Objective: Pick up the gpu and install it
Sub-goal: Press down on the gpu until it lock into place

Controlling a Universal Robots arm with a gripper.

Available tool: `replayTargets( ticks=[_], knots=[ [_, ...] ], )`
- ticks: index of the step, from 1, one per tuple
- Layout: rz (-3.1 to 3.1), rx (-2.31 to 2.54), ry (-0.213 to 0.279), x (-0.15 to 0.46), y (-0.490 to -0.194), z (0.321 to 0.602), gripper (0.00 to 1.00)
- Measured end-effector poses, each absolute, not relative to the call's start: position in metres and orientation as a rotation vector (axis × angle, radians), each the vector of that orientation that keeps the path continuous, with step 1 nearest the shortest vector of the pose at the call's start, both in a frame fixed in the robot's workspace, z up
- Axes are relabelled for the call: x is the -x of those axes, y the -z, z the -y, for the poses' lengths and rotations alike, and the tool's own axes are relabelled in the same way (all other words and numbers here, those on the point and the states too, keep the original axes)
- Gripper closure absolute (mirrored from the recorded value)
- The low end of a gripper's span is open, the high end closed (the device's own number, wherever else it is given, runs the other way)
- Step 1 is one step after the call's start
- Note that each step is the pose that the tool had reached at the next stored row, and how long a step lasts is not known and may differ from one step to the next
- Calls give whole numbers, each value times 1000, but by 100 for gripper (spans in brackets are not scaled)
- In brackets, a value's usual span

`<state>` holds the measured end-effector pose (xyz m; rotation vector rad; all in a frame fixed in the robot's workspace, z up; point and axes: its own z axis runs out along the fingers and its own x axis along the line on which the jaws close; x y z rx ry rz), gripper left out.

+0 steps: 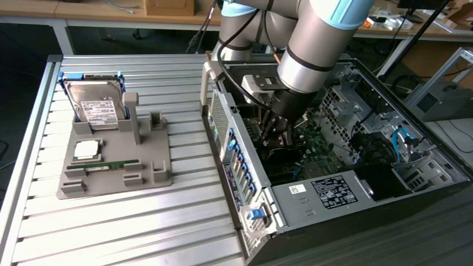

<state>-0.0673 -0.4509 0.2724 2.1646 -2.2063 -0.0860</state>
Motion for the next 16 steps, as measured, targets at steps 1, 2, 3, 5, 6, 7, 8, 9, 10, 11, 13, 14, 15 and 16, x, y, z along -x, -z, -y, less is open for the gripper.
replayTargets(
  ticks=[1,2,3,5,6,7,8,9,10,11,13,14,15,16],
  knots=[
    [2206,-2165,86,67,-272,451,89],
    [2206,-2165,86,67,-272,452,89],
    [2206,-2165,86,67,-272,452,89],
    [2206,-2165,86,67,-270,452,89],
    [2206,-2164,86,67,-269,452,89],
    [2206,-2164,86,67,-269,452,89],
    [2205,-2164,86,67,-268,452,89],
    [2205,-2164,86,67,-268,452,89],
    [2206,-2164,86,67,-267,452,89],
    [2206,-2164,87,67,-267,452,89],
    [2206,-2164,87,67,-266,452,89],
    [2206,-2164,86,67,-268,452,89],
    [2207,-2165,87,67,-270,452,89],
    [2208,-2166,88,67,-272,452,89]
  ],
)
